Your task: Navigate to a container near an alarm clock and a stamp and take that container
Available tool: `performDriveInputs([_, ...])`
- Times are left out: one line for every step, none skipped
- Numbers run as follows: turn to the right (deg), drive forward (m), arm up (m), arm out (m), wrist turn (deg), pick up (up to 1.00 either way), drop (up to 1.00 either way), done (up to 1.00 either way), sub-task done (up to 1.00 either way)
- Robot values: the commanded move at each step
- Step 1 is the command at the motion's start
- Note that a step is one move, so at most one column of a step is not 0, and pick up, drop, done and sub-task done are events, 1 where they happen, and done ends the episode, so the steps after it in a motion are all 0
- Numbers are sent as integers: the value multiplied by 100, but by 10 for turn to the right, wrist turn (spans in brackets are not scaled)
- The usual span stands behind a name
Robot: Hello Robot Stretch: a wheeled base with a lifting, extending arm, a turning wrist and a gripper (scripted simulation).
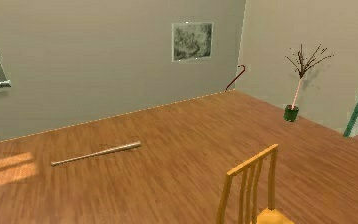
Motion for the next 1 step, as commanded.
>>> performDriveInputs([0, 0, 0, 0, 0, 0, 0, 100, 0])
